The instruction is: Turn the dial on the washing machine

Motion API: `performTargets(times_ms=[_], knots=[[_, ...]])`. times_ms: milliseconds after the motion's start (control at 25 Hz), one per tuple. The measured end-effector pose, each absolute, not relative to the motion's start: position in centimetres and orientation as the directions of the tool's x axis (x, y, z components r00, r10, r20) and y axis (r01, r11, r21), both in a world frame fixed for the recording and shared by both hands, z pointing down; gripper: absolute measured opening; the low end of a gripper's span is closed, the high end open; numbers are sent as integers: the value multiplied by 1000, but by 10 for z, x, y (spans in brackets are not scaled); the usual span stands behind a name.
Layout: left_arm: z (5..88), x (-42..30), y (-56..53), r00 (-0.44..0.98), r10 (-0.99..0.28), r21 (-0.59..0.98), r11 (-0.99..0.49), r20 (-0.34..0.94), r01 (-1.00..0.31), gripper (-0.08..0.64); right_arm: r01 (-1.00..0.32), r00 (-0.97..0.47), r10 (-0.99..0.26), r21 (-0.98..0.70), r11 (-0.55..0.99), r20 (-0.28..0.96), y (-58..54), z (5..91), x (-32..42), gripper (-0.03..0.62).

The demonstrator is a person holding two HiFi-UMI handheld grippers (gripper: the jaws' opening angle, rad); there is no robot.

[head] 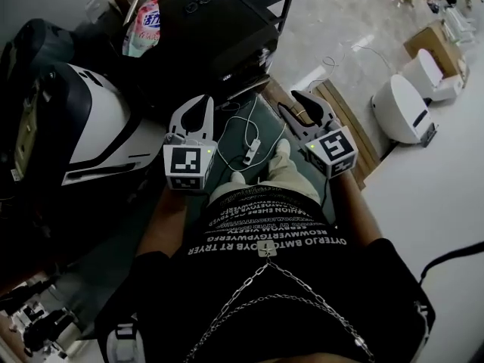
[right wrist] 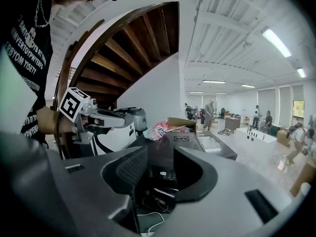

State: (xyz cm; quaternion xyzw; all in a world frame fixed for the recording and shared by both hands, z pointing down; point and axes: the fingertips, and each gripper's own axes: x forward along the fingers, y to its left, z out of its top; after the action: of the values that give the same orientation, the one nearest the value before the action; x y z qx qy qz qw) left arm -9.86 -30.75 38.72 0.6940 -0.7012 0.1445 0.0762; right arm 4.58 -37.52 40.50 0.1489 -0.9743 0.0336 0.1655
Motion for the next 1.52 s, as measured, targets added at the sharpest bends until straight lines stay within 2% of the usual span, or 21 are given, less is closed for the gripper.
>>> performTargets(times_ms=[400,600,1120,1320,1520], knots=[[405,-97,-397,-107,-934,-79,85,341,-993,5,-235,-920,-206,-48,971,334,-495,425,35,144],[425,-97,-421,-180,-914,-61,169,363,-984,5,-170,-922,-130,-79,982,364,-531,452,30,144],[464,-118,-398,-456,-767,-100,464,452,-880,6,33,-897,91,-139,990,433,-585,529,-15,144],[496,-107,-382,-464,-739,-65,499,488,-864,6,52,-874,101,-116,992,475,-593,572,-26,146],[529,-110,-371,-459,-737,-61,498,497,-865,5,23,-868,59,-78,997,494,-593,611,-42,150]])
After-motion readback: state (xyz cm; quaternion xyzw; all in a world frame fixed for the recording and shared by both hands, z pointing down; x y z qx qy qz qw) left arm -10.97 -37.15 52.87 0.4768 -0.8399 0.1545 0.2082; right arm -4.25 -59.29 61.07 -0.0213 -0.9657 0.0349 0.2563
